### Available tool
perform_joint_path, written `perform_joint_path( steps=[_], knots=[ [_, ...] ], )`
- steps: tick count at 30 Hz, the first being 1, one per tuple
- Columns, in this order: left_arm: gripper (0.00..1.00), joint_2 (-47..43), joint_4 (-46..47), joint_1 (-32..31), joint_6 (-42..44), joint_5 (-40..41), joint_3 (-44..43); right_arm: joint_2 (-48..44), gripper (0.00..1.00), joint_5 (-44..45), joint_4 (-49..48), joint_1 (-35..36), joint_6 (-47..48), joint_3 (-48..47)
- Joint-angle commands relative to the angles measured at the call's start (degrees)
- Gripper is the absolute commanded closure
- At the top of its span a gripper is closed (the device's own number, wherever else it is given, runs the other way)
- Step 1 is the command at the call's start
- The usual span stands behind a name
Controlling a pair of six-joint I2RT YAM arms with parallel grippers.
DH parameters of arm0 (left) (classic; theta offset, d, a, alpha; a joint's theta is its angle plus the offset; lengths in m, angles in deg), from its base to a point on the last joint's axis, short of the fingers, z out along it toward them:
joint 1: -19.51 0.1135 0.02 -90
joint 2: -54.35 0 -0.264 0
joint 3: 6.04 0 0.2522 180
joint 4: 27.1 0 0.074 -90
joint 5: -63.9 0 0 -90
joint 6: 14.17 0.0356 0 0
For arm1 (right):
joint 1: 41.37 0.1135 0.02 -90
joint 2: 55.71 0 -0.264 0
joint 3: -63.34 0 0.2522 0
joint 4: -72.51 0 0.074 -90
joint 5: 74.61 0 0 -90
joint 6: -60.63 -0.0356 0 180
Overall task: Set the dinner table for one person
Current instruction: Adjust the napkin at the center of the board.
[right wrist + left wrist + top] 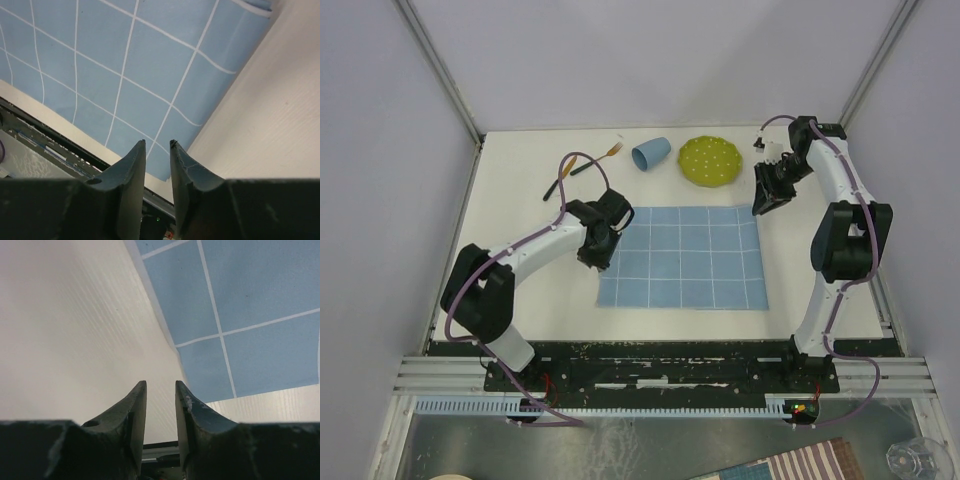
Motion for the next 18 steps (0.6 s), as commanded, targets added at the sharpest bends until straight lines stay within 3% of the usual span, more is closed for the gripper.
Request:
perform_joint_path(
  steps=[1,4,6,9,18],
  knots=[
    [0.64,1.43,2.80,-0.09,2.53,4.14,-3.86,-4.74,0.73,-2.40,1.82,0.11,2.46,2.29],
    [0.71,5.48,2.44,-0.09,2.90,4.12,-8.97,-4.16,0.97,-1.98,1.79,0.24,2.38,4.35],
    [0.78,8.08,2.46,-0.09,3.12,5.13,-12.24,-3.97,0.98,-2.17,0.97,0.49,2.35,6.30],
    [0.96,10.79,5.01,-0.09,4.12,5.51,-15.15,-4.11,0.98,-1.95,-0.86,0.78,1.52,7.85],
    [0.97,16.65,10.54,-0.26,3.58,5.35,-15.83,0.40,0.98,-2.50,-3.00,3.01,1.65,10.80]
  ],
)
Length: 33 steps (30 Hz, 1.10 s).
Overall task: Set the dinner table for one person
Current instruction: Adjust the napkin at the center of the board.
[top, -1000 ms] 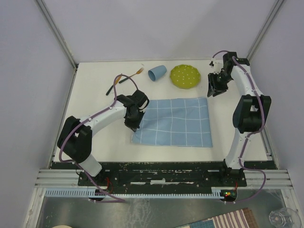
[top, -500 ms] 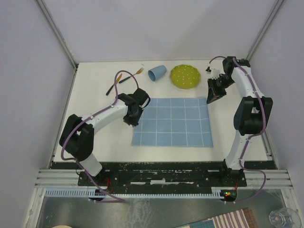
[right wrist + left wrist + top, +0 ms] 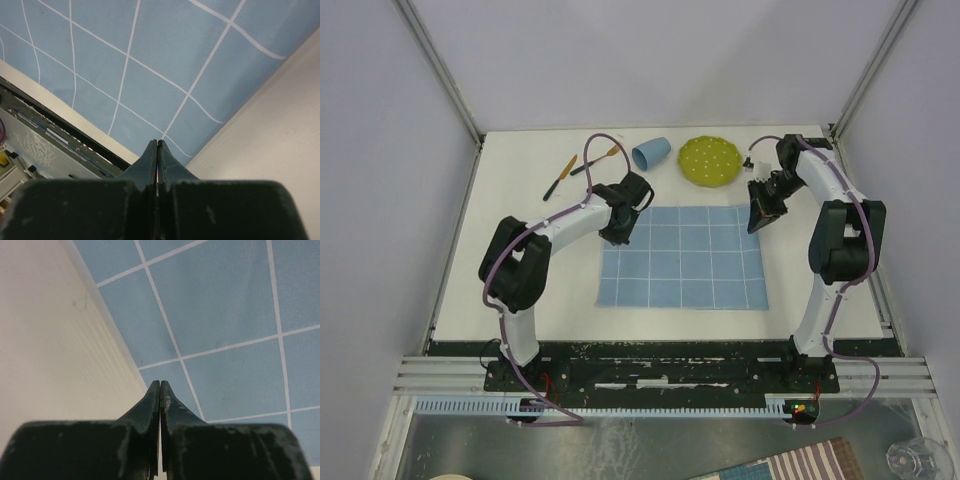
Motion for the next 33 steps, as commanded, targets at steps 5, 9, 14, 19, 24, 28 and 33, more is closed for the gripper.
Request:
perform_joint_path(
  steps=[5,9,14,19,24,28,33],
  knots=[
    [0.97,3.14,5.27,-1.19,0.69,1.25,-0.84,6.28,0.98,0.63,-6.06,1.08,-1.54,2.84],
    [0.97,3.41,5.53,-1.84,0.73,1.77,-0.23,10.50,0.98,2.18,-7.01,1.07,-1.34,2.05],
    [0.97,2.93,5.83,-2.45,0.39,1.83,2.00,13.21,0.98,4.59,-8.04,1.16,-2.73,2.44],
    [0.97,2.31,7.05,-3.38,0.37,2.21,4.46,14.34,0.98,11.63,-7.40,2.16,-2.51,3.07],
    [0.97,3.36,6.98,-3.71,1.22,4.34,2.72,12.61,0.98,9.96,-6.25,2.49,-1.39,3.05],
    [0.97,1.99,5.56,-3.64,5.22,8.33,-4.07,6.00,0.96,2.75,-5.01,2.45,0.59,1.24],
    [0.83,-4.16,11.12,-1.63,17.18,12.30,-8.83,-3.50,0.63,0.96,-1.03,2.49,4.44,-3.52]
  ],
)
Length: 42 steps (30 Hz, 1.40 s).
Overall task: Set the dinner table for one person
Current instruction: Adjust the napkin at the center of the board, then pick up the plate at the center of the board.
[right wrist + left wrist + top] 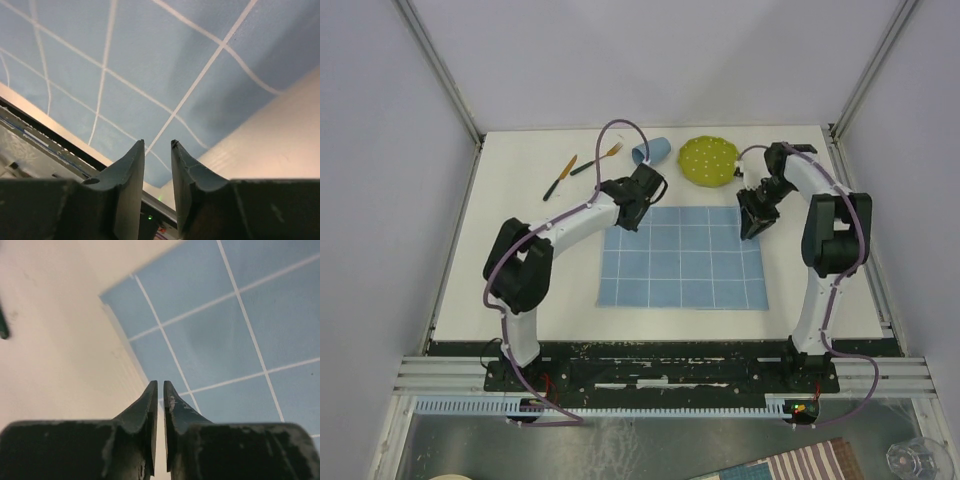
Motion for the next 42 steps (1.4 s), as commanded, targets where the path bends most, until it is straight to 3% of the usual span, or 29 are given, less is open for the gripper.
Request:
perform_joint_path(
  steps=[1,3,4,7,12,18,22,26,28,31,35,42],
  knots=[
    [0.71,-7.57,8.84,2.10,13.26,6.62,-4.94,-12.95,0.58,-0.89,2.32,0.17,3.16,-5.79],
    [0.56,-7.69,13.27,3.97,15.05,8.08,-4.86,-15.24,0.54,0.30,0.09,0.19,1.93,-5.48],
    [0.54,-7.04,14.82,5.15,15.14,7.97,-5.10,-15.82,0.54,0.65,-1.01,0.19,1.58,-5.49],
    [0.55,-2.51,14.13,8.23,13.99,5.75,-9.51,-13.87,0.51,5.02,-4.85,0.19,-1.04,-7.89],
    [0.60,7.35,6.89,9.44,13.68,3.80,-24.72,-1.06,0.53,4.76,-0.25,0.03,-2.91,-25.27],
    [0.53,16.43,7.68,9.48,13.01,-2.20,-39.28,10.21,0.53,5.46,-2.66,-0.49,-7.56,-41.11],
    [0.50,23.24,8.70,9.47,12.31,-7.24,-48.42,14.97,0.53,8.14,-6.19,-0.68,-9.86,-46.35],
    [0.45,28.05,13.40,9.42,14.62,-12.26,-50.18,15.47,0.55,9.63,-8.00,-0.66,-9.29,-45.51],
    [0.44,29.75,14.56,9.47,12.46,-13.62,-50.49,14.48,0.54,10.12,-8.40,-0.55,-9.24,-43.27],
    [0.44,31.31,15.41,9.35,8.97,-21.73,-51.19,11.58,0.53,11.14,-7.85,-0.42,-7.78,-40.28],
    [0.43,33.09,19.44,8.94,3.14,-25.30,-50.18,7.31,0.51,17.08,-16.14,-0.49,-7.92,-31.96],
    [0.40,36.36,25.72,7.09,4.64,-22.55,-50.90,16.11,0.50,14.87,-10.40,-0.52,-8.32,-41.93]
  ],
)
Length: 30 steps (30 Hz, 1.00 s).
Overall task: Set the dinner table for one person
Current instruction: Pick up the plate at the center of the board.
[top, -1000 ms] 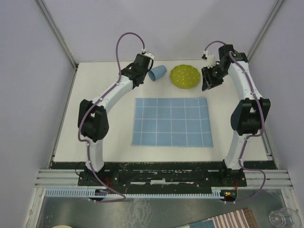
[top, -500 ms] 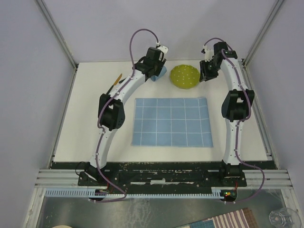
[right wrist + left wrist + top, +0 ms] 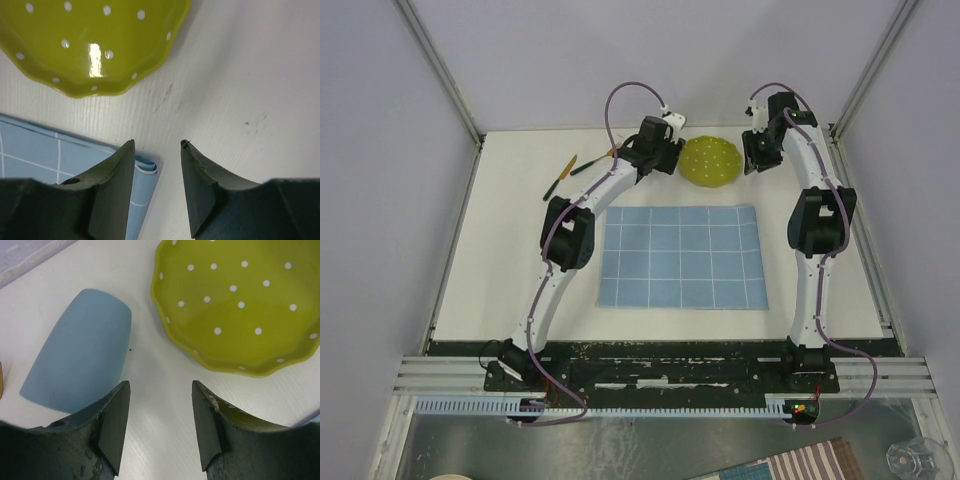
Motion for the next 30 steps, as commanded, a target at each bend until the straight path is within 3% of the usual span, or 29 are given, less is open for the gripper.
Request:
perform_joint_path(
  steps=[1,6,22,30],
  knots=[
    [0.39,1.37,8.39,-1.71,-1.45,0.12,-2.23,3.63,0.50,-0.44,-0.20,-0.18,-0.60,-7.64],
    [0.36,3.42,11.64,-2.36,-2.05,1.56,-2.28,4.44,0.49,-1.40,-6.73,-0.20,-1.74,-4.69],
    [0.31,10.16,19.65,-2.54,-5.49,8.51,-4.08,12.93,0.46,-2.07,-11.24,-0.64,-4.02,-11.67],
    [0.43,9.87,15.58,-3.20,-8.00,5.95,-5.13,11.48,0.44,-0.17,-15.59,-0.84,-5.36,-10.09]
  ],
)
